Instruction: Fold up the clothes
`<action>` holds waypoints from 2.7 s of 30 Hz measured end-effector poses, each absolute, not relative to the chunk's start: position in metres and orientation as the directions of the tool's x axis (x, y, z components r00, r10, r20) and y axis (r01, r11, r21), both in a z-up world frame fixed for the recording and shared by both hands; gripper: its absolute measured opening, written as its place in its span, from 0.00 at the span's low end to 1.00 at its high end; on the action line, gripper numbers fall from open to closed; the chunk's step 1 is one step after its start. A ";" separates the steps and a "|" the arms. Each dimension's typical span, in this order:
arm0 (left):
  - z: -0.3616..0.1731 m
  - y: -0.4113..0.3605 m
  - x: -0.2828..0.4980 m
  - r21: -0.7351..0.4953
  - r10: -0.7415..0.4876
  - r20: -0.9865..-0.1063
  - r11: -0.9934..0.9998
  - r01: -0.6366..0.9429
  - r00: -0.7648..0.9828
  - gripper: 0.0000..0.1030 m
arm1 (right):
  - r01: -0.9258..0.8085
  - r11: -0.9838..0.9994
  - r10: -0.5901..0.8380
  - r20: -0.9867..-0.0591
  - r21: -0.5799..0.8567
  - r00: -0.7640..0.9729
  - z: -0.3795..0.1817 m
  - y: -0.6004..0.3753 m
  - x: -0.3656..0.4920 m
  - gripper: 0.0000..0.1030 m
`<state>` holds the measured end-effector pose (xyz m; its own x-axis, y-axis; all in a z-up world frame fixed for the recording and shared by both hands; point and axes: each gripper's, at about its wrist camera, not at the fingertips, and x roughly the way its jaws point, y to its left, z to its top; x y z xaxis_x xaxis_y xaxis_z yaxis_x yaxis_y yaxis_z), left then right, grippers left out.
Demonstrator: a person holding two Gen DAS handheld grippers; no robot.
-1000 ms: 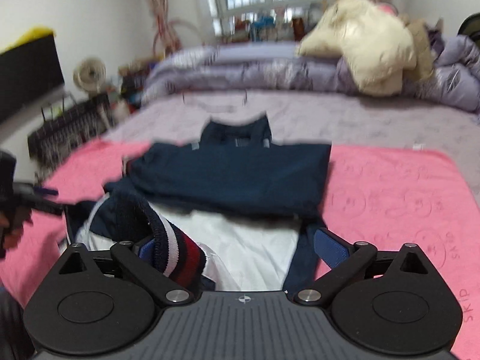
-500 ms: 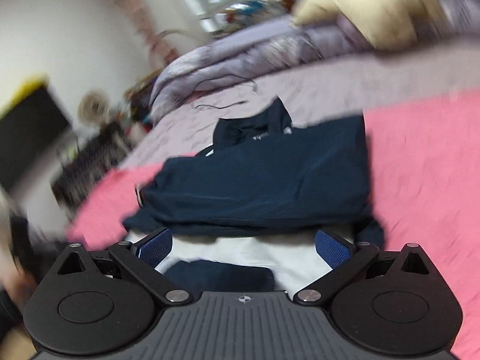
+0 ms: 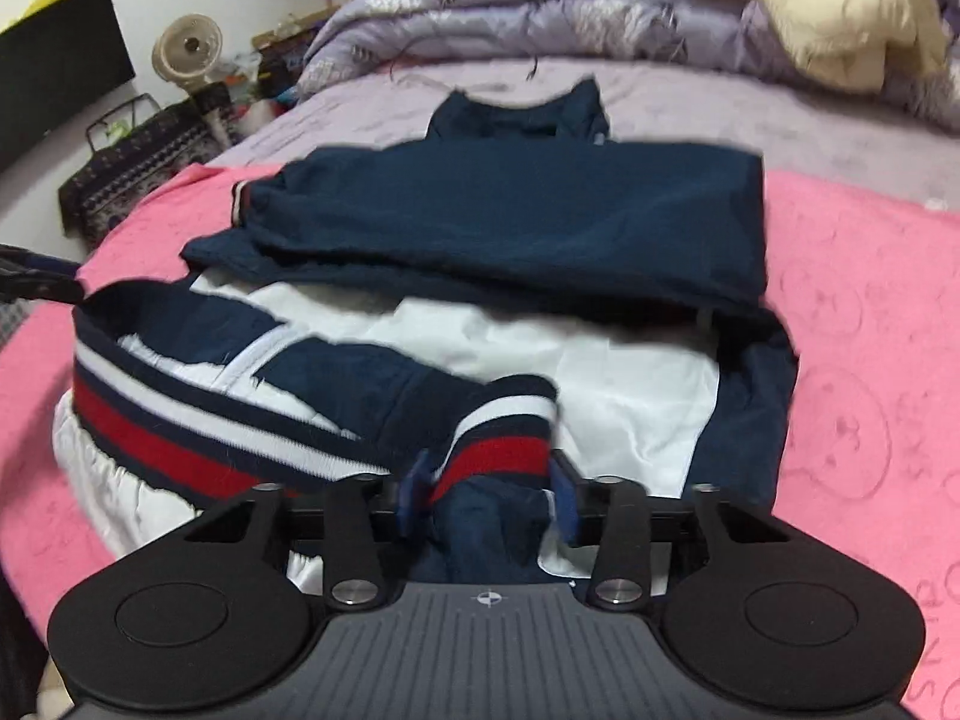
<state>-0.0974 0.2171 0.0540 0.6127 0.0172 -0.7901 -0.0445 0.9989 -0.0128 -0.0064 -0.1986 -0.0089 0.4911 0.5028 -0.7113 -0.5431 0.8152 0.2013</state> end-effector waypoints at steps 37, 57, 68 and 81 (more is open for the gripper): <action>0.016 0.145 -0.097 -0.113 -0.068 -0.681 0.994 -0.013 0.729 0.31 | -0.518 0.854 0.422 -0.641 0.043 0.642 0.012 -0.177 -0.045 0.16; 0.036 0.193 0.170 0.144 0.298 -0.628 0.952 -0.269 0.719 0.52 | -0.327 0.928 0.191 -0.526 -0.178 0.829 0.011 -0.090 0.210 0.38; 0.027 0.218 0.070 0.027 0.286 -0.564 0.944 -0.330 0.775 0.51 | -0.433 0.899 0.347 -0.501 -0.062 0.793 0.013 -0.113 0.151 0.64; -0.011 0.178 0.031 0.168 0.368 -0.591 0.926 -0.337 0.717 0.78 | -0.488 0.868 0.404 -0.699 0.091 0.590 -0.029 0.011 0.232 0.33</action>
<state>0.0309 0.1778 -0.0115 0.7173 0.3683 -0.5914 -0.3372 0.9263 0.1678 0.2319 0.0106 -0.0286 0.5898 0.4044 -0.6990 -0.4876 0.8683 0.0909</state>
